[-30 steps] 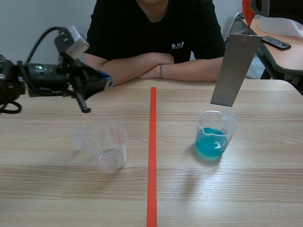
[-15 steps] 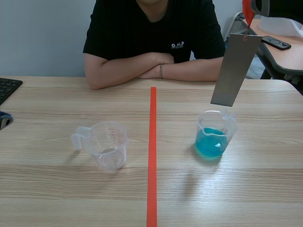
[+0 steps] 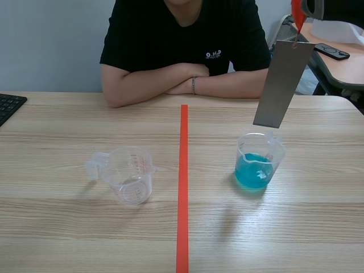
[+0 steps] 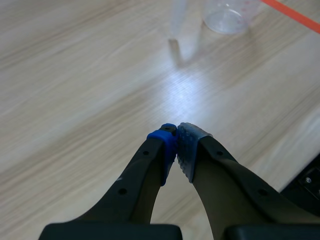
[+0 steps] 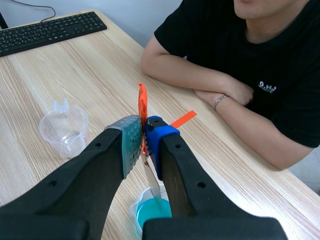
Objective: Do the redox reaction experiment.
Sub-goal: 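Put the plate into the left beaker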
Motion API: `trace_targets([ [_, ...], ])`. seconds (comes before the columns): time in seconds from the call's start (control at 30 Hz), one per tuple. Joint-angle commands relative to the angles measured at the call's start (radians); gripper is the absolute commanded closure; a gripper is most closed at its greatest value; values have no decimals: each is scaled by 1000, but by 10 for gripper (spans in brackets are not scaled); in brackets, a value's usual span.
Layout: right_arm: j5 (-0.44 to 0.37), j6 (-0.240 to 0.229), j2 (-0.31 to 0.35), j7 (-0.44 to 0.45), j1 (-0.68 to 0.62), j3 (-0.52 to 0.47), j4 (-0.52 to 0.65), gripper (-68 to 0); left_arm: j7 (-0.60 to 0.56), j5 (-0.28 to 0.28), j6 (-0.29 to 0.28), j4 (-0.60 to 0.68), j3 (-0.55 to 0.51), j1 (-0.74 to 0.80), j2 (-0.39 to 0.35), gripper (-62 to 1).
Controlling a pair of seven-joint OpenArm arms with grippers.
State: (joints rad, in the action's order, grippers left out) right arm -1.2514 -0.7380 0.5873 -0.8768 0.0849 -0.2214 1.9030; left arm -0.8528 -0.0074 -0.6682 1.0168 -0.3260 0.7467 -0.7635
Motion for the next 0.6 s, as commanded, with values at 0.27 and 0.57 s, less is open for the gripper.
trace_targets([
  [0.27, -21, -8, 5, 19, 15, -5, 5, -15, -182, 356, 251, 96, -56, 220, 256, -32],
  [0.57, -21, -8, 5, 26, 24, 0, 5, -15, -232, 526, 439, 150, -56, 317, 381, -32],
])
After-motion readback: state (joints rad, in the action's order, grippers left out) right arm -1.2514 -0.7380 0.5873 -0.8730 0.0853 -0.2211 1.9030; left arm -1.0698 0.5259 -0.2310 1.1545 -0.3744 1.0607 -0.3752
